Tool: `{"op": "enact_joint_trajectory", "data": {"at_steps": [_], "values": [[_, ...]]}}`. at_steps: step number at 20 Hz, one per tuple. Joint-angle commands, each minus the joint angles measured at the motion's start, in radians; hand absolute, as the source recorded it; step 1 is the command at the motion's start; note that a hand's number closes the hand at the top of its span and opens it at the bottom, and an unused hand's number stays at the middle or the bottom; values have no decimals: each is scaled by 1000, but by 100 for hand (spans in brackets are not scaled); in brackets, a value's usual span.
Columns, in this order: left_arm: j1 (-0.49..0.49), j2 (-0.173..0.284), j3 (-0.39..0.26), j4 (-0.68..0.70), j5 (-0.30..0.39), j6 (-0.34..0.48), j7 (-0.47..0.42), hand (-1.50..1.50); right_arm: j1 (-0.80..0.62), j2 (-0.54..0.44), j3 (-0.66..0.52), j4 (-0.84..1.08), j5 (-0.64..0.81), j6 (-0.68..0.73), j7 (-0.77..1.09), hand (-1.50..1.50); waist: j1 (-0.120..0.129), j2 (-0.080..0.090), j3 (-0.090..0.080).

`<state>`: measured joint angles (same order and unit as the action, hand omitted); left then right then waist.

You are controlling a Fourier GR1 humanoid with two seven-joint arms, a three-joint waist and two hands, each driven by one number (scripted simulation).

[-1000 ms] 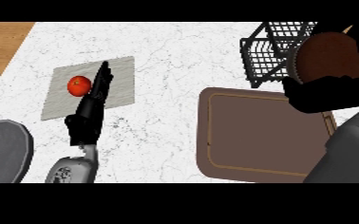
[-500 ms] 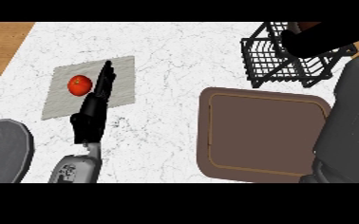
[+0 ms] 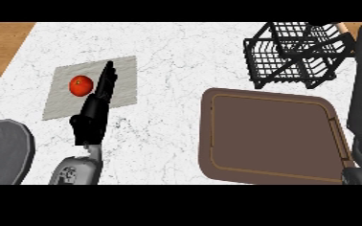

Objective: Pick the cupcake from the tray and place it in the tiered basket

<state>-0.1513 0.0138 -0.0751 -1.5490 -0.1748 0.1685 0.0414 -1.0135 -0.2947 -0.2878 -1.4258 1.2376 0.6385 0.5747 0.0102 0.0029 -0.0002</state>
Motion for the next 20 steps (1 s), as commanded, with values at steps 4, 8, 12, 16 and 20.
{"op": "enact_joint_trajectory", "data": {"at_steps": [4,8,12,16,20], "values": [[-8,-13,-20,-36,-18,8,43,0,-2,-105,0,221,3,-132,-99,150,1,-1,0],[-13,-4,-4,-4,-27,22,31,0,8,-10,-169,238,-84,-237,17,-150,-1,1,1],[46,28,31,44,37,-42,-96,0,29,-10,-223,302,-167,-332,-71,-150,3,3,0],[3,15,15,14,7,-17,-17,0,7,-28,-285,311,-237,-404,-84,-150,0,1,1],[-6,17,9,-46,-3,-7,46,0,-24,-44,-367,192,-297,-444,-3,-150,-9,-6,1]]}}
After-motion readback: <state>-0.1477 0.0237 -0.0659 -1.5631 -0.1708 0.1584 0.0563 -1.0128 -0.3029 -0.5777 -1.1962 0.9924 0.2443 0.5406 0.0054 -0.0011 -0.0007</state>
